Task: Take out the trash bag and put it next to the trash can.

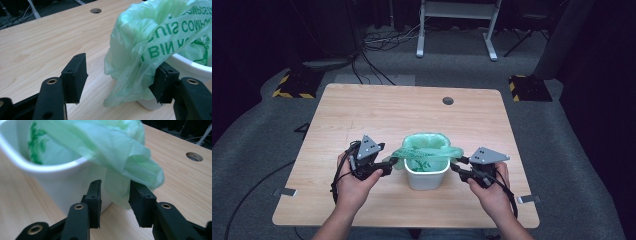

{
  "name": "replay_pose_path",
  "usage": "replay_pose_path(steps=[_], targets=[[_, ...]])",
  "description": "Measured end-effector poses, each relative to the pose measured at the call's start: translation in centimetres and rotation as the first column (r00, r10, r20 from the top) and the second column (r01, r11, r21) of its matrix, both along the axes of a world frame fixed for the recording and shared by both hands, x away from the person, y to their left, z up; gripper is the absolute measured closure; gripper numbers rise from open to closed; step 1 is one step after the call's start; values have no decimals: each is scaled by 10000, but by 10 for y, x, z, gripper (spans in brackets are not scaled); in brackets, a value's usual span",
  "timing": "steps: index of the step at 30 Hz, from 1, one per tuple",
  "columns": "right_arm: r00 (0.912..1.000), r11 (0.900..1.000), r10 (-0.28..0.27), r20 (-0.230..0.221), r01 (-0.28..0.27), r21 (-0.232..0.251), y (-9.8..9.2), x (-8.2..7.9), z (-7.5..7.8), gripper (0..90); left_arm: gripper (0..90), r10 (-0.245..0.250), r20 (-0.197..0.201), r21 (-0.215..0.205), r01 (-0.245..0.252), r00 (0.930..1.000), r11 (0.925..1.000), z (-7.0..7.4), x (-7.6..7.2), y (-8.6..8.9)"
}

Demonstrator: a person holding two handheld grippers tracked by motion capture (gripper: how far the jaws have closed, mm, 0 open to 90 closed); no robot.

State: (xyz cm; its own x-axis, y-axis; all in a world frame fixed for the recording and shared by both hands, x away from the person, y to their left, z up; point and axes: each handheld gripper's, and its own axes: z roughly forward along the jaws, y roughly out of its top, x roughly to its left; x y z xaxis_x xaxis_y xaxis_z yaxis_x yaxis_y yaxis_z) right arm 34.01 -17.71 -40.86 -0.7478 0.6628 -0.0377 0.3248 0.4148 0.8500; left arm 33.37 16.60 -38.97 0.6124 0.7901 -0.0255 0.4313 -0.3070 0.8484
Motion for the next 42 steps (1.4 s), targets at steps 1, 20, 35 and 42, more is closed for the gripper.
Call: replay_pose_path(steps=[1,20,35,42], targets=[[10000,9999,-80,-19,80,95,1,4,0,597,369,67,-41,2,-67,10000,10000,-1,1,1],[9834,9830,-1734,543,1694,707,11,64,19,365,369,445,-244,63,-444,9987,9990,2,19,-1],[9865,9965,-402,1587,280,783,61,54,61,311,317,-633,388,20,633,9972,9980,26,6,-24],[9856,9925,872,1449,-985,729,85,40,64,256,304,-1241,690,299,1223,9899,9920,28,8,-43]])
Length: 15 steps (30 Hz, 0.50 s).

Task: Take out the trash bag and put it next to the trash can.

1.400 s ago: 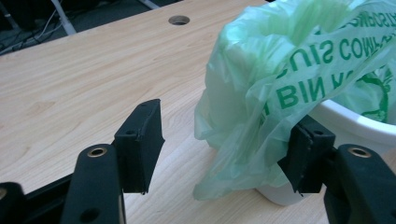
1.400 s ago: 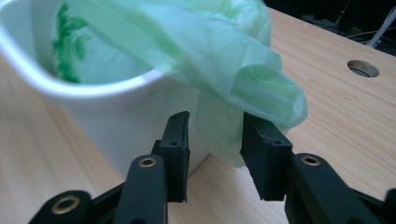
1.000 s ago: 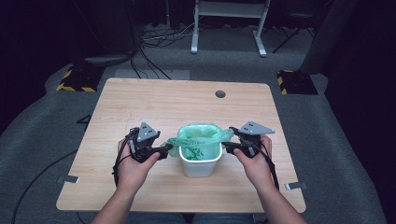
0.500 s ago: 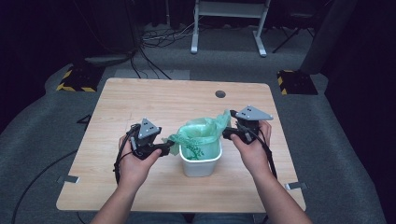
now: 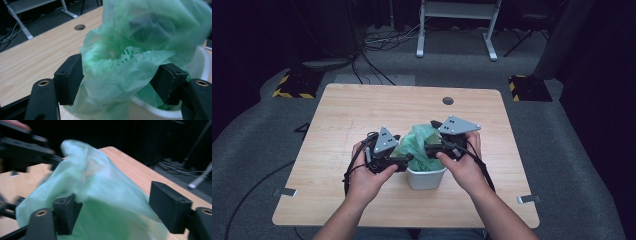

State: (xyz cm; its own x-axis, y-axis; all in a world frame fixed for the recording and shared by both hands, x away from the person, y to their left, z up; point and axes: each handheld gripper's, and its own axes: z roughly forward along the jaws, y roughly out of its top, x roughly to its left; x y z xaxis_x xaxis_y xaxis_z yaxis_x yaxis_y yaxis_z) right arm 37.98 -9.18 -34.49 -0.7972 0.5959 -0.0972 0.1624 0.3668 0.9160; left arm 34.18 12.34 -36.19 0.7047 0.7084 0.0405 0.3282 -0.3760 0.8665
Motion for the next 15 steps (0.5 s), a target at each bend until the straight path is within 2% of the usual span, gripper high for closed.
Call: replay_pose_path(steps=[3,5,6,8,11,14,15], targets=[[9980,9983,573,-256,-574,-22,8,-4,1,254,306,-189,-5,68,190,9998,9998,0,1,-6],[9971,9974,693,-323,-699,-169,12,-5,-1,258,313,-252,28,185,251,9997,9995,0,0,-10],[9970,9974,694,-337,-699,-165,13,-6,-1,259,337,-445,-108,193,447,9990,9988,0,0,-12],[9970,9975,683,-372,-689,-148,14,-6,-2,261,472,-687,-165,236,691,9975,9973,0,-2,-16],[9974,9983,584,-418,-587,-61,14,-5,-2,265,668,-782,-158,384,788,9968,9961,0,-4,-19],[9975,9984,560,-437,-558,56,9,-6,0,263,758,-749,-98,521,753,9971,9958,1,-3,-16],[9978,9987,511,-412,-508,72,7,-6,1,256,780,-725,-116,385,729,9973,9966,0,-3,-15]])
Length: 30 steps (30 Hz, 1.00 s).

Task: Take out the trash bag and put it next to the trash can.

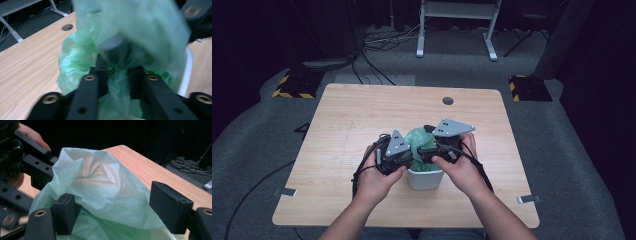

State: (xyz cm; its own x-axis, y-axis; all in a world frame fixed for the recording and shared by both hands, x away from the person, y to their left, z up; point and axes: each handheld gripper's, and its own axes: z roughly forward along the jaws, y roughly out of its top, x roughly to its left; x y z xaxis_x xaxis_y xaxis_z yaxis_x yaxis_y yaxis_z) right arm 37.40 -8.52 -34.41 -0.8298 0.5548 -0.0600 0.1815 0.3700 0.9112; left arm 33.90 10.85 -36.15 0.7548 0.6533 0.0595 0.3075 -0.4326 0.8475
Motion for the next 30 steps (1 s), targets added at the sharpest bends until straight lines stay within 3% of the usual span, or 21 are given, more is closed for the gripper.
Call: replay_pose_path(steps=[4,6,13,18,23,30], targets=[[9998,9996,-193,-28,194,227,-11,-1,3,251,885,-56,-4,-160,56,10000,9999,2,0,4],[9995,9990,-317,-23,317,304,-20,-2,4,248,892,55,146,-236,-51,9999,9997,3,0,5],[9964,9946,-805,-260,820,629,-54,-7,6,243,895,119,-51,-680,-122,9999,9976,4,3,8],[9978,9961,-549,-373,573,663,-64,-15,2,250,895,227,13,-855,-225,9997,9961,7,3,9],[9984,9996,277,-484,-274,73,-50,-18,-6,221,894,182,22,-1019,-178,9998,9946,10,4,9],[9919,9933,916,-882,-973,-628,-12,-1,-16,237,890,57,212,-1231,-31,9998,9924,17,4,6]])
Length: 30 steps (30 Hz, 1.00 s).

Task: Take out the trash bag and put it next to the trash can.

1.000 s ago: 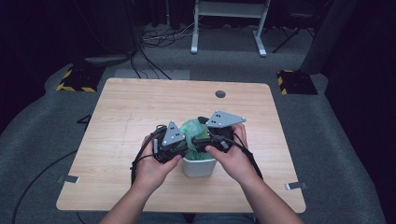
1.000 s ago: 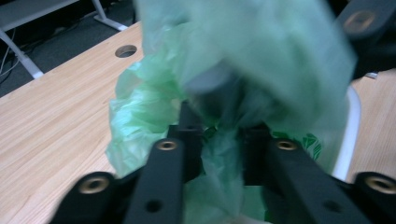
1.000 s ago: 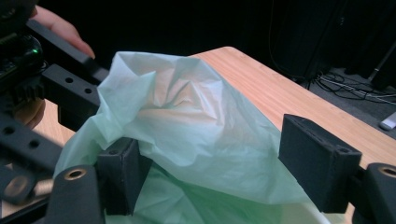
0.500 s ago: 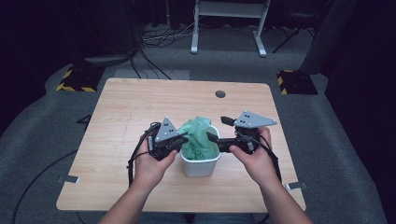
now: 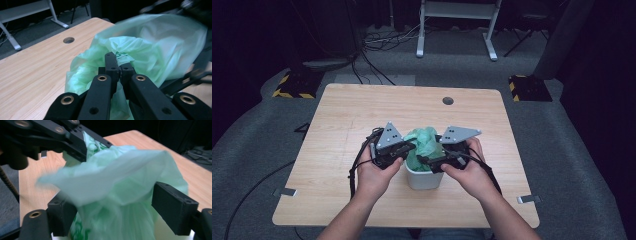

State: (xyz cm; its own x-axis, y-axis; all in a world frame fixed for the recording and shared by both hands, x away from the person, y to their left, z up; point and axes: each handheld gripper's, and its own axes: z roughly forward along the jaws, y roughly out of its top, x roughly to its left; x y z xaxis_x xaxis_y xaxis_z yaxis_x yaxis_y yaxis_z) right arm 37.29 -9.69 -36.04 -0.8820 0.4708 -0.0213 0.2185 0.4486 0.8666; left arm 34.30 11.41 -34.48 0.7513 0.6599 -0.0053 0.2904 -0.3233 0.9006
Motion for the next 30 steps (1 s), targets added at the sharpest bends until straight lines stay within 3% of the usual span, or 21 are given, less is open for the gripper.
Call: replay_pose_path(steps=[4,7,10,13,16,20,24,30], targets=[[9997,9980,216,-140,-224,-590,16,9,-5,312,881,-51,6,-57,51,10000,10000,1,-1,1],[9976,9917,599,-350,-635,-1121,24,12,-5,543,864,-43,-1,-118,43,10000,9999,2,-2,2],[9960,9860,665,-600,-748,-1489,27,12,-5,728,726,109,-47,-157,-110,9999,9998,1,-4,5],[9945,9845,680,-795,-798,-1562,26,12,-5,864,567,337,41,181,-338,9994,9993,0,-7,9],[9943,9859,609,-879,-736,-1503,24,12,-5,888,395,706,176,148,-709,9973,9974,-1,-9,18],[9958,9910,450,-794,-546,-1222,20,11,-1,891,287,1092,168,8,-1092,9939,9940,-2,-15,34],[9976,9962,284,-634,-335,-808,14,10,5,891,262,1174,229,-90,-1173,9928,9931,-1,-25,48],[9984,9997,15,-565,-29,-254,3,11,15,890,260,1727,397,-128,-1723,9842,9850,-5,-34,75]])
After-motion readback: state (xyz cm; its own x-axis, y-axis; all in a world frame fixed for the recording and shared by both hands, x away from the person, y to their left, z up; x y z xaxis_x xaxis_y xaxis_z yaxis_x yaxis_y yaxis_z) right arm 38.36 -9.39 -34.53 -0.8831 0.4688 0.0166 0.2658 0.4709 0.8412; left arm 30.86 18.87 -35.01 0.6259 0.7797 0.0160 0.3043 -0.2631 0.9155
